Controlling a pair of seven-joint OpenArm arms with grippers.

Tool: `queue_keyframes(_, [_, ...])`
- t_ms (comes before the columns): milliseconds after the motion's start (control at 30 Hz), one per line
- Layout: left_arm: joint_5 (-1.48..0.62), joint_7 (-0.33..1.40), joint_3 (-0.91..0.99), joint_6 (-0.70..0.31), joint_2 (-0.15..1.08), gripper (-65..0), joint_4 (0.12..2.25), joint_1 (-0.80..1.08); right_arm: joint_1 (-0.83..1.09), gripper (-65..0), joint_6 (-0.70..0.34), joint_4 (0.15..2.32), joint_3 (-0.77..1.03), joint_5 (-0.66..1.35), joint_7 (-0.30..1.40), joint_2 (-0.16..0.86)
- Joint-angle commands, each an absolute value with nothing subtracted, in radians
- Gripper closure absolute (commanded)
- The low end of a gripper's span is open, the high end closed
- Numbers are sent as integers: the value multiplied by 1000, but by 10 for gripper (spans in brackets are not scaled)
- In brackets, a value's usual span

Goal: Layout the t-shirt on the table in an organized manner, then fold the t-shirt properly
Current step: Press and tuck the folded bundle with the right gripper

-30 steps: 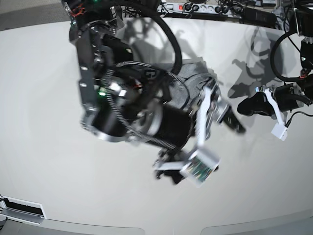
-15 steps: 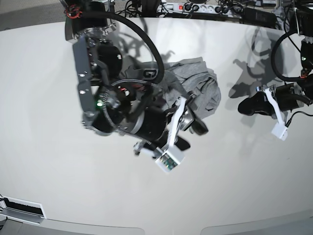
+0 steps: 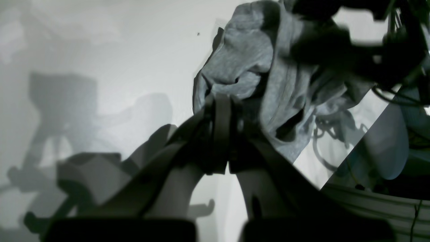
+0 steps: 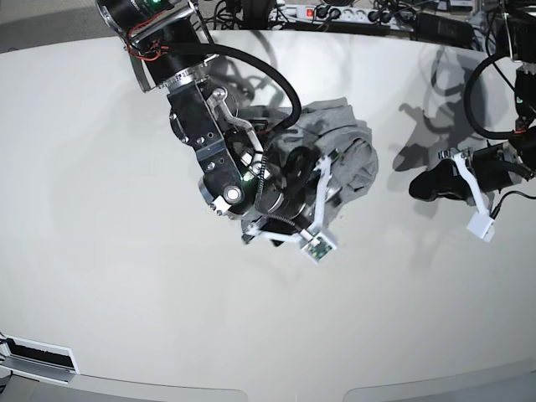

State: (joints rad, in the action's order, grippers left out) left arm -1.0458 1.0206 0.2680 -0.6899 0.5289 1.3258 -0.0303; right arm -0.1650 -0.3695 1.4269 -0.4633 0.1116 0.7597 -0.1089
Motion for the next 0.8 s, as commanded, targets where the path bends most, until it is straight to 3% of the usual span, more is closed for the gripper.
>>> queue_keyframes(0, [-1067, 1001, 276, -698, 546, 0, 1340, -47, -191, -343, -352, 1443, -464, 99, 736, -119])
queue_keyframes(133, [-1070, 1001, 276, -698, 545, 0, 1340, -47, -191, -342, -338, 1440, -464, 93, 749, -119])
queue_keyframes(200, [-1071, 998, 276, -698, 546, 0, 1340, -47, -188, -333, -388, 1437, -464, 126, 748, -119])
queue_keyframes(267, [-1069, 998, 276, -698, 546, 0, 1340, -47, -189, -233, -439, 1437, -464, 155, 748, -120])
queue_keyframes(367, [-1070, 998, 276, -698, 546, 0, 1340, -47, -189, -8, -487, 1437, -464, 159, 721, -122])
queue_keyframes(600, [-1070, 994, 276, -698, 546, 0, 1340, -47, -211, 0, -535, 1465, -464, 161, 713, -123])
queue_keyframes(767, [-1070, 994, 276, -698, 546, 0, 1340, -47, -211, 0, -682, 1585, -464, 328, 764, -125])
